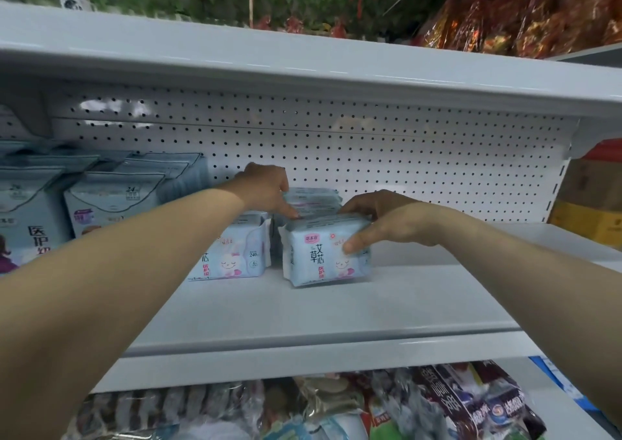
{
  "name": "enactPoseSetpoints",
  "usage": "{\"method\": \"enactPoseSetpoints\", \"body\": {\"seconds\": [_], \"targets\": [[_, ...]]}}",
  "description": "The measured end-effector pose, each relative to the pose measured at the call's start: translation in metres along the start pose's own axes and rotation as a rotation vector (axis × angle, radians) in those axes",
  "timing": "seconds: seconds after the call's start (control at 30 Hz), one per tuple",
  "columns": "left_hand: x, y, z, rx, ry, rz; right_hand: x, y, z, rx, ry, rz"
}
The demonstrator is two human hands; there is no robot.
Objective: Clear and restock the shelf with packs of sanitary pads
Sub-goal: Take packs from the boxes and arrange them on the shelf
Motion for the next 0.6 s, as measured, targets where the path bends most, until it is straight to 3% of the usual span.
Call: {"method": "enactPoseSetpoints", "body": {"seconds": [0.3,0.6], "targets": [[0.011,0.02,0.029,-0.149,0.037,-0.004,0.016,-0.016,-0.022,-0.177,0.239,0.065],[-0.013,0.04,0.035,-0.148,-0.002,0.0,0.029,-0.009,-0.035,-0.326,0.383,-0.049]]}}
Point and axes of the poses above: each hand's wrist, its own y-axis away from the middle knuckle, its own z-axis out of the back of the hand, x = y × z, the point moved 2 cm from there along -y, towards the middle knuckle, and after that the axes turned 8 degrees about -z, right-handed, at the moved point
